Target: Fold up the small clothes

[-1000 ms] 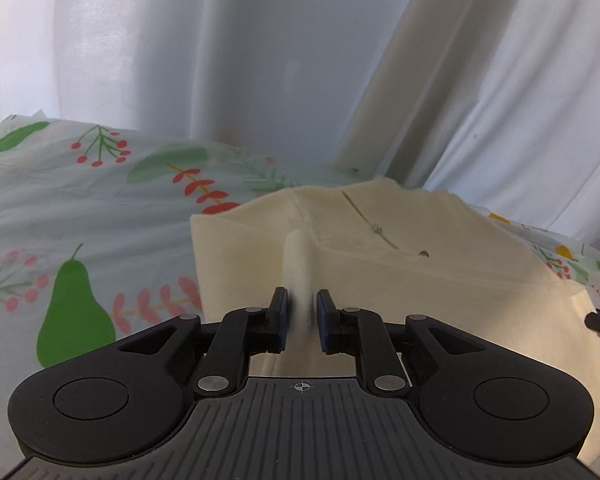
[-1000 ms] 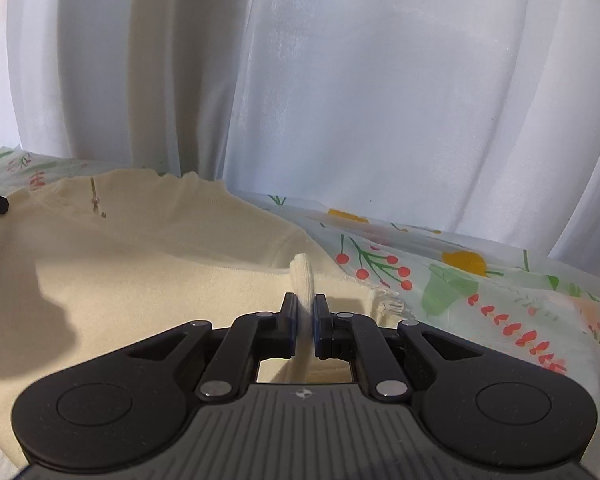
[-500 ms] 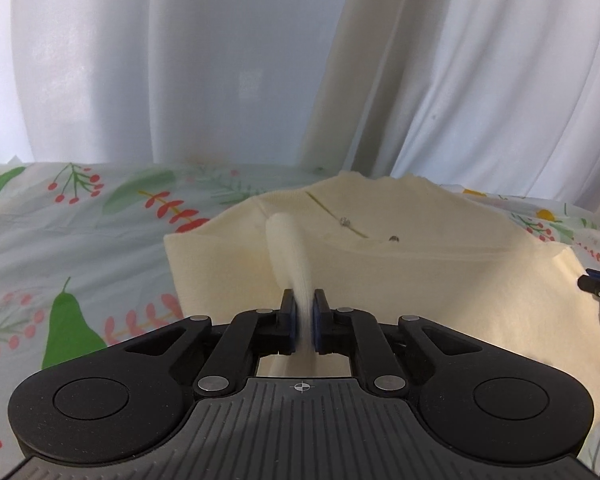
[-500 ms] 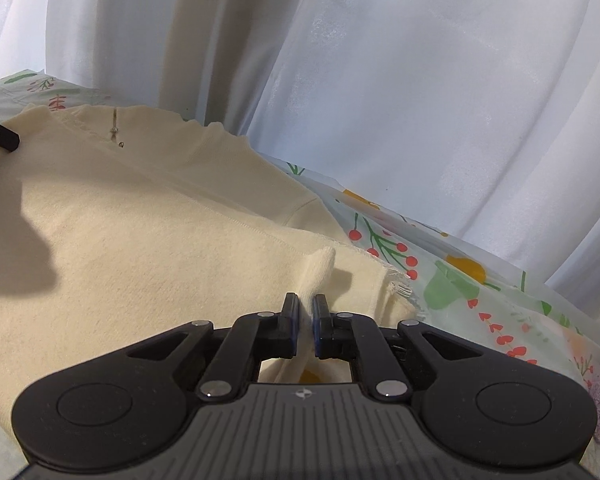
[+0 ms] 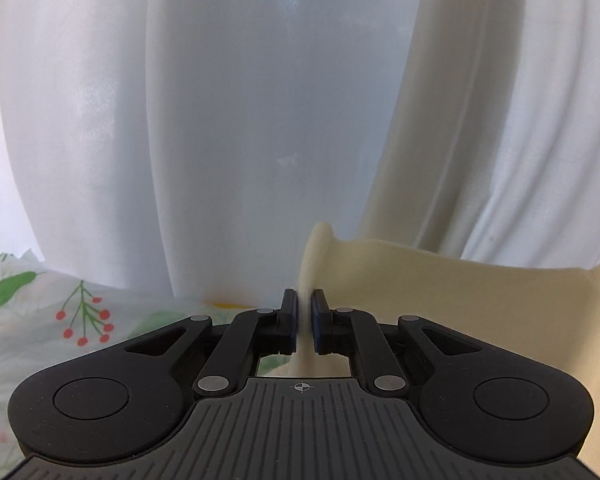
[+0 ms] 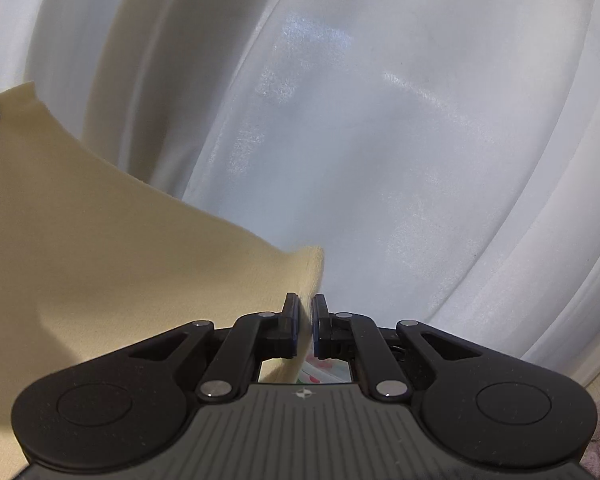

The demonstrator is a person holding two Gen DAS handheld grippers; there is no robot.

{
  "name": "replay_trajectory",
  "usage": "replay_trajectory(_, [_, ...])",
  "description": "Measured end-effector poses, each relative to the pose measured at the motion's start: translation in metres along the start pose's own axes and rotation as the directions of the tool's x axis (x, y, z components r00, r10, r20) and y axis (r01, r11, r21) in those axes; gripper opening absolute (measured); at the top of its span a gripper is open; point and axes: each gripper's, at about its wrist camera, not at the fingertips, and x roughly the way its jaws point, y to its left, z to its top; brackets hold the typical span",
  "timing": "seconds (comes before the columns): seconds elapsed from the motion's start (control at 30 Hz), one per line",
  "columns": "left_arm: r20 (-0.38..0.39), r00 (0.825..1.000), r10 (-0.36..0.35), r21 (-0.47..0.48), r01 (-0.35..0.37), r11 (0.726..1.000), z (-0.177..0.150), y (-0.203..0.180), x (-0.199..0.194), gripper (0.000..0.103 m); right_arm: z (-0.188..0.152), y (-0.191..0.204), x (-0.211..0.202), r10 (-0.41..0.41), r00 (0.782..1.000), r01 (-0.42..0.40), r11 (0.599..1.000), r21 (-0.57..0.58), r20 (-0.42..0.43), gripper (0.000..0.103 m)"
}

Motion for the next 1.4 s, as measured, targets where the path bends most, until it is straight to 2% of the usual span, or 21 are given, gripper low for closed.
replay_trajectory(0.07, [-0.091,0.996,0.020,-0.070,-0.026,0.997,-0.005,0.006,0.015,0.010,-0.004,-0.002,0.014,0.034,0.998,-0.031,0.998,0.055,-0.055,0.006])
replay_trajectory(0.13, [-0.130,0.991,-0.024,-0.121,0.009,0.993,-0.013,0.014,0.013,0.016,-0.010,-0.009,0.016,0.056,0.993,-0.042,0.990,0.134,-0.108,0.007])
replay_trajectory(0.17, [-0.136,0.990,-0.046,-0.119,0.030,0.992,-0.018,0.016,0.007,0.023,-0.014,-0.015,0.009,0.086,0.990,-0.065,0.982,0.179,-0.111,0.009])
replay_trajectory(0.27, [-0.143,0.988,-0.058,-0.042,0.052,0.998,-0.039,0.018,-0.021,0.038,-0.033,-0.026,-0.027,0.180,0.977,-0.140,0.949,0.284,-0.118,0.027])
replay_trajectory(0.4, [-0.183,0.982,-0.039,-0.014,0.037,0.999,-0.071,0.022,-0.056,0.043,-0.070,-0.026,-0.073,0.247,0.955,-0.181,0.924,0.338,-0.164,0.029])
replay_trajectory(0.5, [-0.220,0.974,-0.049,-0.047,0.040,0.998,-0.090,0.029,-0.068,0.042,-0.089,-0.023,-0.095,0.276,0.944,-0.195,0.908,0.371,-0.180,0.029])
replay_trajectory(0.6, [-0.247,0.967,-0.055,-0.060,0.041,0.997,-0.100,0.028,-0.066,0.037,-0.097,-0.015,-0.103,0.280,0.938,-0.197,0.916,0.350,-0.204,0.029])
replay_trajectory(0.63, [-0.245,0.968,-0.053,-0.049,0.042,0.998,-0.100,0.026,-0.065,0.032,-0.101,-0.014,-0.102,0.295,0.931,-0.205,0.909,0.362,-0.214,0.028])
replay_trajectory(0.67, [-0.248,0.967,-0.049,-0.034,0.042,0.999,-0.100,0.022,-0.064,0.020,-0.102,-0.013,-0.099,0.311,0.923,-0.212,0.902,0.377,-0.226,0.025])
replay_trajectory(0.7, [-0.251,0.967,-0.046,-0.030,0.040,0.999,-0.098,0.021,-0.063,0.013,-0.103,-0.011,-0.096,0.322,0.916,-0.214,0.896,0.389,-0.238,0.019])
replay_trajectory(0.8, [-0.254,0.965,-0.070,-0.042,0.061,0.997,-0.094,0.017,-0.062,0.010,-0.105,-0.006,-0.093,0.329,0.917,-0.233,0.901,0.366,-0.225,0.007])
replay_trajectory(0.83, [-0.245,0.966,-0.081,-0.051,0.071,0.996,-0.092,0.018,-0.065,0.009,-0.105,-0.005,-0.093,0.327,0.919,-0.237,0.905,0.354,-0.221,0.006])
replay_trajectory(0.87, [-0.236,0.965,-0.110,-0.082,0.093,0.992,-0.089,0.021,-0.069,0.009,-0.103,-0.007,-0.094,0.337,0.919,-0.247,0.897,0.367,-0.206,0.005])
replay_trajectory(0.93, [-0.215,0.965,-0.150,-0.165,0.115,0.980,-0.085,0.031,-0.076,0.009,-0.100,-0.023,-0.099,0.375,0.914,-0.269,0.844,0.465,-0.153,0.005])
replay_trajectory(1.0, [-0.199,0.964,-0.177,-0.257,0.123,0.959,-0.081,0.047,-0.081,0.009,-0.097,-0.038,-0.102,0.359,0.925,-0.246,0.815,0.524,-0.123,0.004])
replay_trajectory(1.1, [-0.233,0.962,-0.146,-0.273,0.079,0.959,-0.087,0.056,-0.073,0.009,-0.095,-0.037,-0.101,0.303,0.942,-0.207,0.864,0.458,-0.147,0.004])
replay_trajectory(1.2, [-0.259,0.959,-0.115,-0.215,0.059,0.975,-0.098,0.050,-0.066,0.010,-0.102,-0.017,-0.091,0.277,0.934,-0.187,0.917,0.351,-0.226,0.005])
replay_trajectory(1.3, [-0.241,0.965,-0.103,-0.210,0.052,0.976,-0.095,0.050,-0.070,0.018,-0.105,-0.009,-0.093,0.257,0.937,-0.176,0.933,0.314,-0.237,0.006])
replay_trajectory(1.33, [-0.238,0.967,-0.095,-0.223,0.041,0.974,-0.094,0.052,-0.071,0.031,-0.104,-0.010,-0.095,0.257,0.938,-0.177,0.933,0.314,-0.233,0.006])
replay_trajectory(1.37, [-0.238,0.968,-0.076,-0.234,0.019,0.972,-0.093,0.055,-0.072,0.051,-0.103,-0.012,-0.096,0.257,0.939,-0.177,0.931,0.320,-0.229,0.007])
replay_trajectory(1.4, [-0.238,0.969,-0.062,-0.243,0.002,0.970,-0.092,0.057,-0.072,0.057,-0.101,-0.014,-0.099,0.251,0.943,-0.172,0.930,0.324,-0.220,0.007])
